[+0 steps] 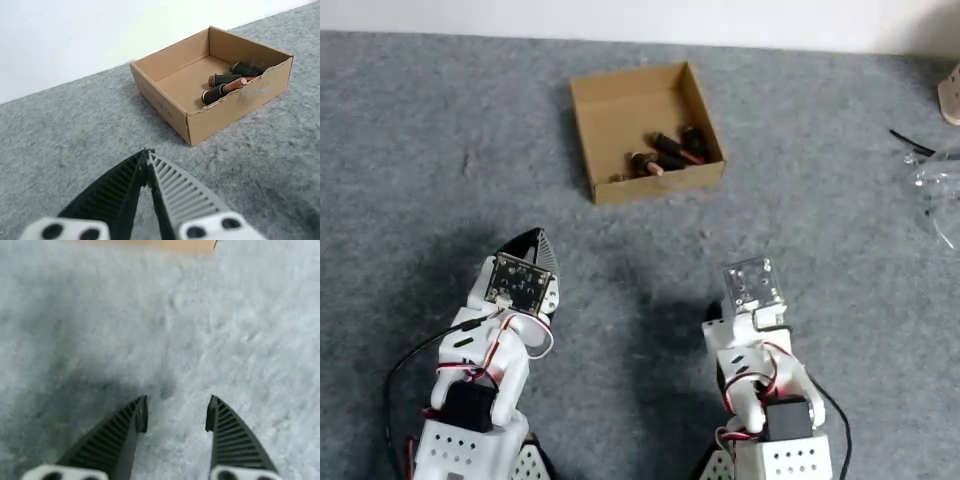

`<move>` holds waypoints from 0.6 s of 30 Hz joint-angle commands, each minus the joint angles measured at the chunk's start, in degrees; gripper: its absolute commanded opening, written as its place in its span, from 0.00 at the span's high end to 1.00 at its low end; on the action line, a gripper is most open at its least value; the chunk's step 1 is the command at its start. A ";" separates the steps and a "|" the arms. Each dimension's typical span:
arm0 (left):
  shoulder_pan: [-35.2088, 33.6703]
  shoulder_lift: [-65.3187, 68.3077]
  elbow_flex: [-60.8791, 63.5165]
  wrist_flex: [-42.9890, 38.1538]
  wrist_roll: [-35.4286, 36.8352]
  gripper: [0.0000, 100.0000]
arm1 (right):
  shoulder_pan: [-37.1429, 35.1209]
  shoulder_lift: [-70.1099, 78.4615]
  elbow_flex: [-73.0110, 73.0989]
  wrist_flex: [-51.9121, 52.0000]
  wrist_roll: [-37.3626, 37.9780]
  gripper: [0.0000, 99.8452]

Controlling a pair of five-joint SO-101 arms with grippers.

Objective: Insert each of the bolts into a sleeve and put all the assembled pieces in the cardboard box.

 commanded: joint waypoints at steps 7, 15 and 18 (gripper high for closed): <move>-0.48 -0.22 1.27 -0.97 -0.35 0.99 | 0.92 -0.40 8.31 4.00 -0.26 0.83; 0.75 -0.22 1.27 -0.70 -1.58 0.98 | 0.92 -0.40 8.31 11.56 -0.26 0.83; 1.45 -0.13 1.27 3.96 -5.98 0.96 | 0.92 -0.40 8.31 11.65 -0.26 0.83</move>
